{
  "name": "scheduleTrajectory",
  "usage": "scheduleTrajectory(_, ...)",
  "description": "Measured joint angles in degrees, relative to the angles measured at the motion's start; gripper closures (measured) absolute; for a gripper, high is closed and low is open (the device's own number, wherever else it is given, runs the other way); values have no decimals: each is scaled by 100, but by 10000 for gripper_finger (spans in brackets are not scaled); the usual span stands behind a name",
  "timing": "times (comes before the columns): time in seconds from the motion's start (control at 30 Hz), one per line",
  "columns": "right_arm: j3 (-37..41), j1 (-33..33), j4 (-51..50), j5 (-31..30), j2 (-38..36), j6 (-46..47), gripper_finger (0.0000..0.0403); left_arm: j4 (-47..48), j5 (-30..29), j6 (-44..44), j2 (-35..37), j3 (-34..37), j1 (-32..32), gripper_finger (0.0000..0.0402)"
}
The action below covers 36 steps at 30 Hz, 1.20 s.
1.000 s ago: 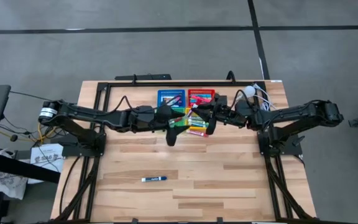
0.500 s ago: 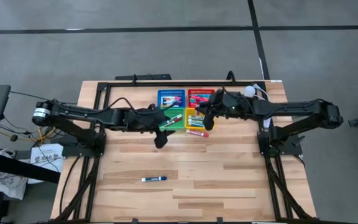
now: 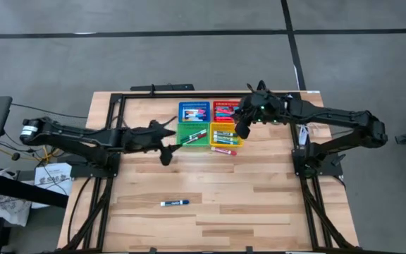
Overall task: Pick & Place Markers
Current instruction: Put the large red marker into the yellow bin
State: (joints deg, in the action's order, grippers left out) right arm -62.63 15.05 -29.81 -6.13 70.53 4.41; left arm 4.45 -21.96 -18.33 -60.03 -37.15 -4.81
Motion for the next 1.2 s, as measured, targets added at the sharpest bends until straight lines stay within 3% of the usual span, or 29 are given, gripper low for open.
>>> scheduleTrajectory(0.23,-174,84,-575,236,731,-148,342,-207,-219,-145,1229,863,13,98)
scheduleTrajectory(0.5,-1396,83,-1842,317,2114,-761,341,-438,-293,-162,2159,1436,43,98)
scheduleTrajectory(0.83,-2734,103,-3145,324,3641,-1095,340,-489,-366,139,2295,1550,47,98)
scheduleTrajectory(1.2,-3176,2,-3645,320,4519,-1260,339,-573,-505,198,2293,1546,157,98)
